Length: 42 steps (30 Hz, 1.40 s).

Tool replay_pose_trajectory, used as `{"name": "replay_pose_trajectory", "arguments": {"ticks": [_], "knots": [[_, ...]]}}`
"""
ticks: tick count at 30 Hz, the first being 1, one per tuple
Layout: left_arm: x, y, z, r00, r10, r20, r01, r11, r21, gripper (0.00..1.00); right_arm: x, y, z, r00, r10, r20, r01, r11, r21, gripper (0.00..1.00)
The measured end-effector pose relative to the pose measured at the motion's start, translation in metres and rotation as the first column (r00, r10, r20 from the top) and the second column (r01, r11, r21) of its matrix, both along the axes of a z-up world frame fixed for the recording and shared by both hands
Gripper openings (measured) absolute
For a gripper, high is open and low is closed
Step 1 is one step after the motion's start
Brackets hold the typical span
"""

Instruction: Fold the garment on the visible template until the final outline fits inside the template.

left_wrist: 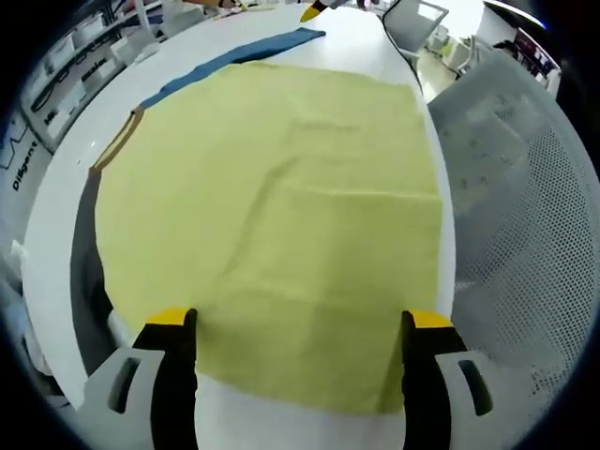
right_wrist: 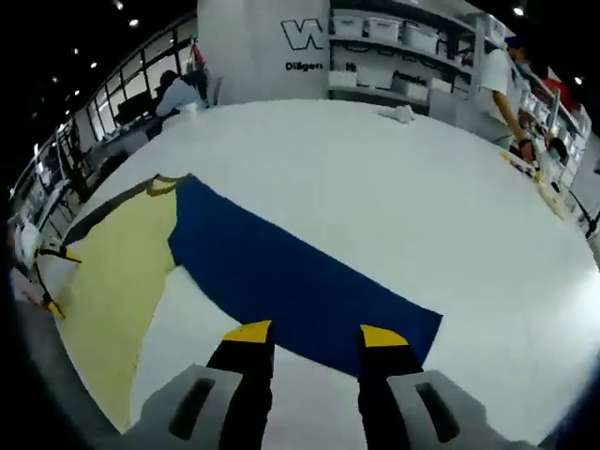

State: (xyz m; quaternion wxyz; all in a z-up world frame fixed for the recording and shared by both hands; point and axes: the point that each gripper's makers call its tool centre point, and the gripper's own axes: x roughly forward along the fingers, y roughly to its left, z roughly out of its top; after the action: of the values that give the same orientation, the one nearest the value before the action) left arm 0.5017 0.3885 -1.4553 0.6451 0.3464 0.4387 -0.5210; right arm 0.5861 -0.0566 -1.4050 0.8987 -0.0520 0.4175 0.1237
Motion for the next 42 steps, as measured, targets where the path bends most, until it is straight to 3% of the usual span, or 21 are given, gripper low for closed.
{"name": "replay_pose_trajectory", "arguments": {"ticks": [4,7,13,16,19,22,25,30,37,40,42], "knots": [[-0.002,-0.002,0.0,1.0,0.028,0.002,-0.028,0.999,-0.021,0.88,-0.005,0.045,0.0,0.99,0.139,0.008,-0.139,0.99,-0.006,0.42],[-0.002,-0.009,0.003,0.994,0.107,-0.022,-0.109,0.991,-0.079,0.91,-0.011,0.076,0.003,0.978,0.207,0.02,-0.207,0.978,0.007,0.46],[-0.006,-0.008,0.006,0.989,0.146,-0.022,-0.148,0.982,-0.115,0.9,-0.021,0.108,0.008,0.957,0.289,0.025,-0.289,0.957,0.011,0.47],[0.009,0.0,0.013,0.973,0.23,0.011,-0.226,0.96,-0.164,0.91,-0.029,0.124,0.005,0.949,0.315,0.02,-0.315,0.949,0.028,0.48],[0.033,0.017,0.024,0.931,0.364,0.037,-0.346,0.909,-0.232,0.92,-0.037,0.139,0.001,0.939,0.344,0.017,-0.344,0.938,0.034,0.49],[0.053,0.047,0.026,0.876,0.481,0.043,-0.458,0.855,-0.244,0.92,-0.048,0.159,-0.004,0.923,0.385,0.013,-0.385,0.922,0.038,0.49],[0.062,0.067,0.026,0.844,0.535,0.045,-0.509,0.824,-0.249,0.93,-0.053,0.169,-0.007,0.915,0.404,0.007,-0.404,0.913,0.047,0.5],[0.072,0.09,0.03,0.78,0.625,0.038,-0.59,0.754,-0.289,0.93,-0.055,0.176,-0.006,0.899,0.438,0.007,-0.438,0.898,0.045,0.51],[0.079,0.122,0.024,0.725,0.688,0.038,-0.653,0.703,-0.282,0.95,-0.065,0.192,0.0,0.871,0.49,0.024,-0.491,0.87,0.04,0.56],[0.076,0.131,0.022,0.692,0.722,0.021,-0.691,0.67,-0.271,0.95,-0.068,0.198,-0.001,0.861,0.508,0.03,-0.509,0.859,0.055,0.6],[0.075,0.138,0.022,0.682,0.731,0.027,-0.699,0.662,-0.272,0.95,-0.073,0.203,0.0,0.85,0.525,0.031,-0.526,0.848,0.062,0.61]]}}
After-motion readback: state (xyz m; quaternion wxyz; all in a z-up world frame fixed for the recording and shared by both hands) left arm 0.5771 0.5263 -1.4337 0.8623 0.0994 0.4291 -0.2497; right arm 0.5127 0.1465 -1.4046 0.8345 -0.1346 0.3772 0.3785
